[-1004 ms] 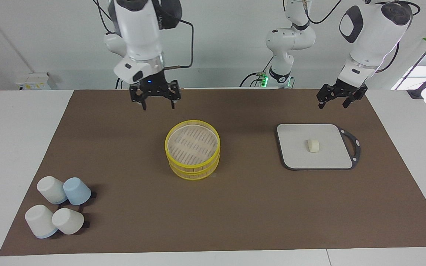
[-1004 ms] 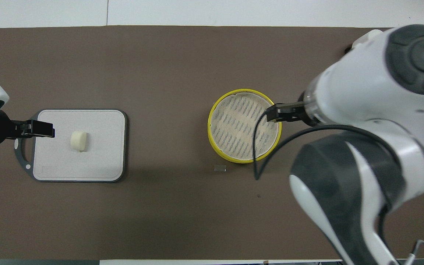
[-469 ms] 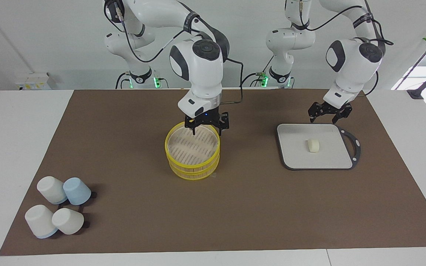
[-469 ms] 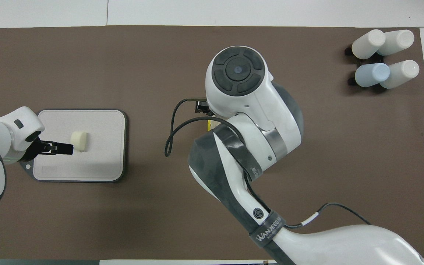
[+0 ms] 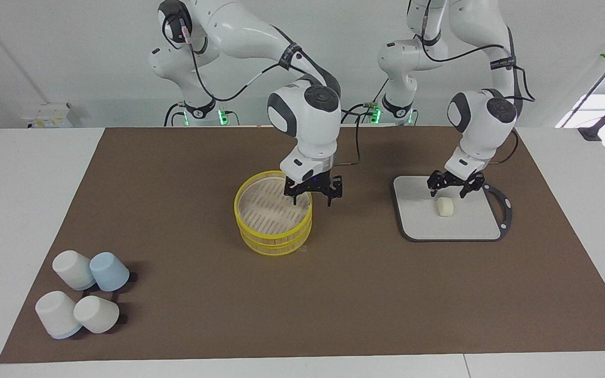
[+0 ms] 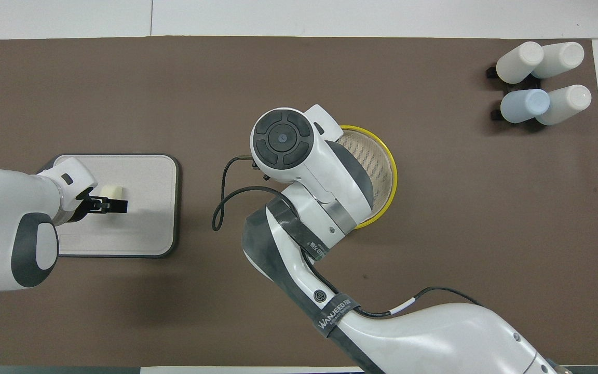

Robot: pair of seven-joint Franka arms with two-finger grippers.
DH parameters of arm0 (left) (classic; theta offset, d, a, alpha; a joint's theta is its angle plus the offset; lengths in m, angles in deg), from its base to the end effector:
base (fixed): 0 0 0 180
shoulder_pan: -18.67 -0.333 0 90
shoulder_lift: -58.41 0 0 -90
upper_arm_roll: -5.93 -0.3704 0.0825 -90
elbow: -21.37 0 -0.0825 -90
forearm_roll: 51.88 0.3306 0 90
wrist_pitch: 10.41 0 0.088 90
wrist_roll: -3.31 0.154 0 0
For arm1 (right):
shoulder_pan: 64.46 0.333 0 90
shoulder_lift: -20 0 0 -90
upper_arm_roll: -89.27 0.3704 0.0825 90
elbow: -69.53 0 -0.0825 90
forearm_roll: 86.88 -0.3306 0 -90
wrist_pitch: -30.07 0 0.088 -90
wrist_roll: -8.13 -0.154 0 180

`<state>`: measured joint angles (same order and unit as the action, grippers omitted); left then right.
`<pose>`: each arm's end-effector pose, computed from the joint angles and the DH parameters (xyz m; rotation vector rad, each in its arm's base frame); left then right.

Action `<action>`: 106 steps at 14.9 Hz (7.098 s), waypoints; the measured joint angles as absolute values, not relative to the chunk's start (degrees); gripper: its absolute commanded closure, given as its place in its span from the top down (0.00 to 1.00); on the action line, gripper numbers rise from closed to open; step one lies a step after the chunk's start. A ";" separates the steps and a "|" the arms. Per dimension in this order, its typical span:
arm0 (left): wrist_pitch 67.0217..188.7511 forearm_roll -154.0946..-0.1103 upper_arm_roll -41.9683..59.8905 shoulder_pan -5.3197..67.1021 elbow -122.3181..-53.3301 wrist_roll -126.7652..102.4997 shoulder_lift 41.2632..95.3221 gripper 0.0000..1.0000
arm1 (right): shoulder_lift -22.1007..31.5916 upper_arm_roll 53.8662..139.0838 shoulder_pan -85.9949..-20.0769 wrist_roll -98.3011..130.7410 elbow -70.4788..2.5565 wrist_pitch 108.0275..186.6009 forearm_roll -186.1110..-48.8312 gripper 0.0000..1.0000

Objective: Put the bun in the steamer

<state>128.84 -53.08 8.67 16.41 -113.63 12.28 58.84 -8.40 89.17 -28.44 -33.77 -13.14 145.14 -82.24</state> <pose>0.4741 -0.0047 0.3774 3.1215 -0.2338 0.1058 0.5599 0.3957 0.4305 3.1207 -0.1130 0.1588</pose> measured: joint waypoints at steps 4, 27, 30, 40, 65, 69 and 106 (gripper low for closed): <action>133.09 -53.08 8.67 16.41 -113.64 12.28 61.40 1.00 | -7.48 89.16 -28.57 -32.00 -16.36 147.56 -82.24 1.00; 134.05 -53.08 8.66 16.70 -112.77 13.05 62.93 0.20 | -4.02 89.66 -27.90 -21.98 -23.67 148.60 -85.93 0.00; 132.19 -53.08 8.58 16.67 -110.75 13.05 62.93 0.20 | -4.02 89.65 -27.91 -21.89 -23.68 148.62 -85.93 0.00; 96.32 -53.10 9.44 17.08 -85.80 9.03 56.02 0.20 | -2.41 88.88 -30.42 -20.19 -14.61 136.14 -85.91 0.00; 111.30 -49.57 13.70 54.43 -64.45 -44.39 86.53 0.20 | 2.68 88.53 -60.02 15.82 -19.11 129.17 -85.85 0.00; 115.79 -45.86 13.57 56.77 -63.34 -48.08 91.55 0.20 | 3.63 88.58 -60.01 15.82 -21.02 130.42 -85.85 0.00; 86.30 -49.55 12.10 19.41 -64.63 -6.71 66.87 1.00 | -9.74 89.29 -31.29 -22.06 -10.47 139.52 -82.68 0.00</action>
<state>86.30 -49.55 12.10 19.41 -64.63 -6.71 66.87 -9.74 89.29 -31.29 -22.06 -10.47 139.52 -82.68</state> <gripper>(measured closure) 0.000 0.912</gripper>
